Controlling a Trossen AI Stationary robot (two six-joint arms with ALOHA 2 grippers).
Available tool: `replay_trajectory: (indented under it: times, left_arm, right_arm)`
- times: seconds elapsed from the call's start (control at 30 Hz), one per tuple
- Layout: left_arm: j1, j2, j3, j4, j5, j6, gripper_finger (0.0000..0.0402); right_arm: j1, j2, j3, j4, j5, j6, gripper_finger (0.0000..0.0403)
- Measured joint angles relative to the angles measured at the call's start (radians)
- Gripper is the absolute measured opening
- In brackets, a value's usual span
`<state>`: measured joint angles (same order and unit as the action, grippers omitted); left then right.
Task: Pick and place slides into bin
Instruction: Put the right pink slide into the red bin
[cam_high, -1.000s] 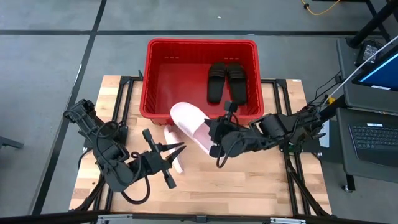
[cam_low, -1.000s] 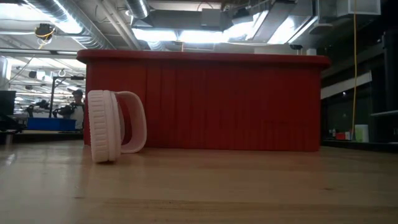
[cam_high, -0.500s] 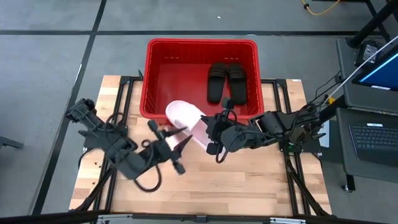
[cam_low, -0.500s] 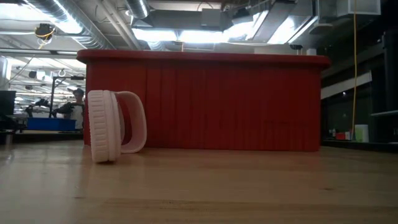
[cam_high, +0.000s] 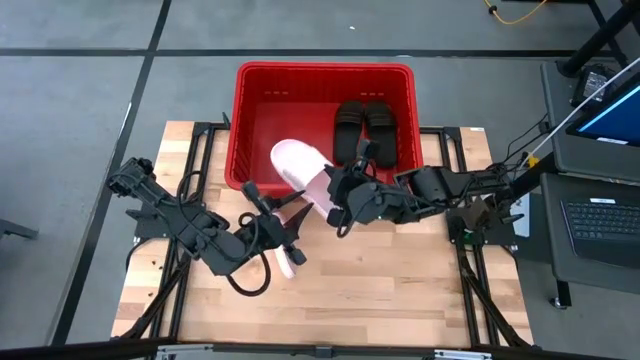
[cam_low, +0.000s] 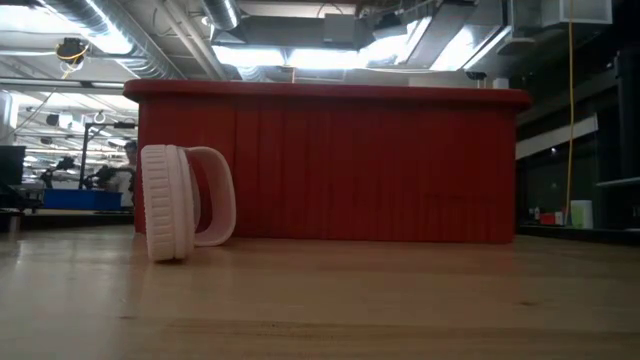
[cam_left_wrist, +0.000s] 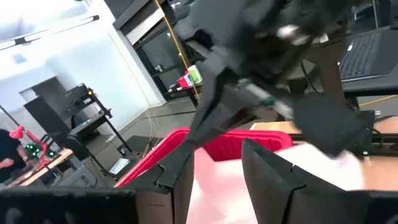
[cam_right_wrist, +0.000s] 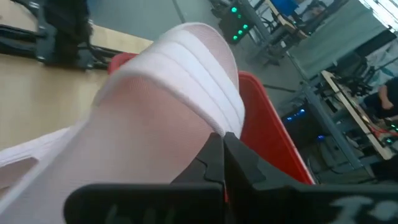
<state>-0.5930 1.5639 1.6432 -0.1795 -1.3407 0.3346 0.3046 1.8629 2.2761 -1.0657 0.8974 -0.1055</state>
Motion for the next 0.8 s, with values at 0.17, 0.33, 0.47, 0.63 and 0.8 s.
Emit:
replay_trajectory:
  times: [0.17,0.33,0.47,0.63,0.8]
  left_arm:
    - [0.016,0.0,0.0,-0.003,-0.001,0.001,0.0128]
    - [0.05,0.0,0.0,-0.019,-0.003,0.002,0.0128]
    - [0.09,0.0,0.0,-0.108,0.0,-0.02,0.0127]
    - [0.14,0.0,0.0,-0.191,0.028,-0.084,0.0127]
    - [0.174,0.0,0.0,-0.205,0.089,-0.089,0.0127]
  right_arm:
    - [-0.028,0.0,0.0,-0.001,-0.006,-0.008,0.0]
    - [-0.035,0.0,0.0,0.0,-0.008,-0.008,0.0]
    - [-0.035,0.0,0.0,-0.001,-0.009,-0.009,0.0]
    - [-0.035,0.0,0.0,-0.001,-0.01,-0.009,0.0]
    - [-0.035,0.0,-0.001,-0.001,-0.01,-0.009,0.0]
